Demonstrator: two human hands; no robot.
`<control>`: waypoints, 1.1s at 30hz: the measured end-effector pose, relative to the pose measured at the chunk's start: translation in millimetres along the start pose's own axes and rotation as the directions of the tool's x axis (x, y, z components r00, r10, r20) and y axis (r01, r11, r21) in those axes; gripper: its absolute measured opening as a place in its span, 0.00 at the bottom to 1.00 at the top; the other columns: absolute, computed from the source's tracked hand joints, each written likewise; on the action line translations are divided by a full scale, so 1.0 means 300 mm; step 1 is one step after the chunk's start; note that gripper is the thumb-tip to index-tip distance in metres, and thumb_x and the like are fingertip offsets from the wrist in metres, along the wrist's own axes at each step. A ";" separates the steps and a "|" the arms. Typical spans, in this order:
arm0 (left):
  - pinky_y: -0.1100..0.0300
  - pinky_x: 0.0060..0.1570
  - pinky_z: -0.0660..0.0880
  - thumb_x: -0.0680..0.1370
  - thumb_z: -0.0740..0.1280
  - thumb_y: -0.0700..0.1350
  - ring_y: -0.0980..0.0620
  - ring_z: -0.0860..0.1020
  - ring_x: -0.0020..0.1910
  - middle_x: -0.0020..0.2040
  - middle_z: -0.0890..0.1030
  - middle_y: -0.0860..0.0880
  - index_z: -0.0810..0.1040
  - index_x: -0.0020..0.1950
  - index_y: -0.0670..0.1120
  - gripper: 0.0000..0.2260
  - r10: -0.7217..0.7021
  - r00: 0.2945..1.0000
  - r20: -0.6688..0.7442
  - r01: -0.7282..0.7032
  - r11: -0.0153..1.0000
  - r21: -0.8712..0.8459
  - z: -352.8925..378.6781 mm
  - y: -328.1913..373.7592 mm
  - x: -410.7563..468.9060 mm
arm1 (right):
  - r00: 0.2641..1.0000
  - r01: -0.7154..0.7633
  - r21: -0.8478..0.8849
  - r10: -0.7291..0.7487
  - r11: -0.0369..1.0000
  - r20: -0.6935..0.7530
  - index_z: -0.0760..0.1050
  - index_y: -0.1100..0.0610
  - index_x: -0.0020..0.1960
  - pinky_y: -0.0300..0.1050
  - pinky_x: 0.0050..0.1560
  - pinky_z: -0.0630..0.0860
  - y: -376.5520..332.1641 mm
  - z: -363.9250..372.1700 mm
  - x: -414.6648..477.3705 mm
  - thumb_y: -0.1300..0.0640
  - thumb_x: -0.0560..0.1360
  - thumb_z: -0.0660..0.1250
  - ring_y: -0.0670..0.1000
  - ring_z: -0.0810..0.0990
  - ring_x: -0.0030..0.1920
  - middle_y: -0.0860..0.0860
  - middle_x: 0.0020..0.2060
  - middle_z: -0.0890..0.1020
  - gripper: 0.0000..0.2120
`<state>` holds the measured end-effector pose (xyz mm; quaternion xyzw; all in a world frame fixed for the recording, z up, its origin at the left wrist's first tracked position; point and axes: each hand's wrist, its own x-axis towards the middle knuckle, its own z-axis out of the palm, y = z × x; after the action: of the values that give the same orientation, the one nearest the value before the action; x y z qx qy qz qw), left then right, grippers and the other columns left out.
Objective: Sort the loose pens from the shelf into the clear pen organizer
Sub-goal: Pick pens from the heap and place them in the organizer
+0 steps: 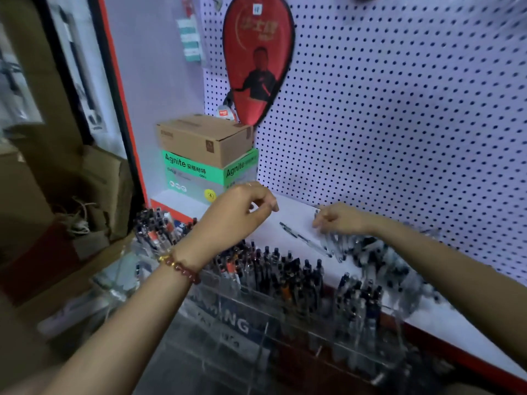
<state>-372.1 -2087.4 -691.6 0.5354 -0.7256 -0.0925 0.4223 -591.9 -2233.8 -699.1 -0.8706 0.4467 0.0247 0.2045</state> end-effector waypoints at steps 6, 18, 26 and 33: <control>0.52 0.48 0.75 0.80 0.63 0.42 0.55 0.78 0.45 0.46 0.81 0.50 0.82 0.46 0.45 0.08 -0.058 0.988 0.143 0.050 0.997 0.060 0.072 0.011 0.058 | 0.999 -0.023 -0.259 0.033 0.966 0.034 0.78 0.59 0.55 0.52 0.52 0.75 0.037 0.112 0.089 0.46 0.77 0.66 0.54 0.78 0.45 0.55 0.48 0.82 0.17; 0.56 0.44 0.74 0.80 0.63 0.46 0.51 0.80 0.43 0.46 0.79 0.50 0.71 0.53 0.51 0.04 -0.319 0.928 0.193 0.363 0.892 -0.268 0.155 0.047 0.139 | 0.991 0.130 0.651 -0.112 0.748 -0.069 0.75 0.57 0.37 0.37 0.24 0.59 -0.118 -0.110 -0.044 0.56 0.79 0.64 0.44 0.62 0.22 0.46 0.27 0.80 0.12; 0.62 0.30 0.62 0.83 0.56 0.41 0.54 0.66 0.31 0.34 0.69 0.51 0.73 0.47 0.45 0.08 -0.388 0.917 0.095 0.399 0.899 -0.182 0.184 0.043 0.126 | 0.987 0.160 0.477 -0.135 0.864 -0.085 0.78 0.57 0.46 0.35 0.30 0.67 -0.051 -0.106 0.024 0.43 0.82 0.51 0.43 0.72 0.27 0.50 0.38 0.82 0.23; 0.68 0.32 0.62 0.83 0.56 0.43 0.58 0.68 0.34 0.34 0.69 0.53 0.75 0.47 0.48 0.10 -0.362 0.932 -0.017 0.358 0.926 -0.123 0.089 0.045 0.069 | 0.992 -0.127 -0.429 0.105 0.894 -0.076 0.71 0.59 0.38 0.42 0.38 0.68 0.069 0.042 0.161 0.41 0.75 0.66 0.51 0.72 0.37 0.52 0.38 0.71 0.20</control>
<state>-402.0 -2108.0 -689.6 0.6354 -0.5999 -0.2006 0.4430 -577.6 -2276.8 -728.5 -0.8664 0.4862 0.1134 -0.0070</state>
